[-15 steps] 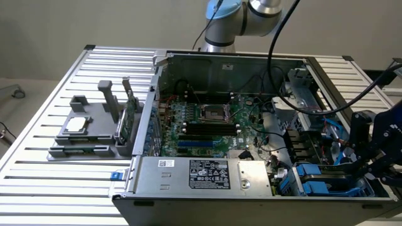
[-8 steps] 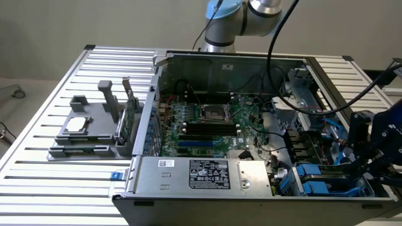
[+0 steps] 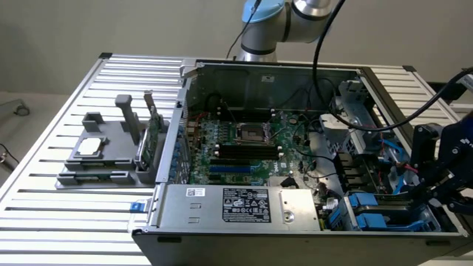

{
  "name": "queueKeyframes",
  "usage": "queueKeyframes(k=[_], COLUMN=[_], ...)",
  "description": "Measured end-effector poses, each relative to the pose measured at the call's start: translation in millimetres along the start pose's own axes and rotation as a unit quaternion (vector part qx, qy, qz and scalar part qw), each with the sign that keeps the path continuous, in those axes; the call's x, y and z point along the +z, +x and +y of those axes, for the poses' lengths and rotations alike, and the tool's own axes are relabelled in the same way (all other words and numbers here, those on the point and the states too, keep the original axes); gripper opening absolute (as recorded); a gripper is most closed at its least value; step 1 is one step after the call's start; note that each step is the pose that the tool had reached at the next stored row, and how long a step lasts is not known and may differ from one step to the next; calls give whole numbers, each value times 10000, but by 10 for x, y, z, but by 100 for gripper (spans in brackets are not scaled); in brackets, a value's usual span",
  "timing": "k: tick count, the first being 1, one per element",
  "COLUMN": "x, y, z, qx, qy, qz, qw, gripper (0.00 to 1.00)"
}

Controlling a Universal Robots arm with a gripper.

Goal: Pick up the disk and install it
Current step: 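Insert the first disk wire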

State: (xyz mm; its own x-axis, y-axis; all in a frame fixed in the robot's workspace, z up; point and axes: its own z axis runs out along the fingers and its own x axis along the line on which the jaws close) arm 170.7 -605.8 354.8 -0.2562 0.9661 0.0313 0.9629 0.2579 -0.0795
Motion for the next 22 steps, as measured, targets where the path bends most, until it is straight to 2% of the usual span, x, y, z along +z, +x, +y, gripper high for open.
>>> queueKeyframes(k=[1, 4, 12, 16, 18, 22], x=[-1, 2, 10, 18, 24, 31], y=[1, 1, 20, 38, 41, 49], z=[-1, -4, -56, -86, -95, -105], qx=[1, 3, 158, 184, 222, 300], qy=[2, 3, 11, 23, 40, 111], qz=[-10, -14, 0, -38, -32, -15], qw=[10000, 10000, 9999, 9998, 9997, 9995], gripper=[17, 17, 17, 17, 17, 17])
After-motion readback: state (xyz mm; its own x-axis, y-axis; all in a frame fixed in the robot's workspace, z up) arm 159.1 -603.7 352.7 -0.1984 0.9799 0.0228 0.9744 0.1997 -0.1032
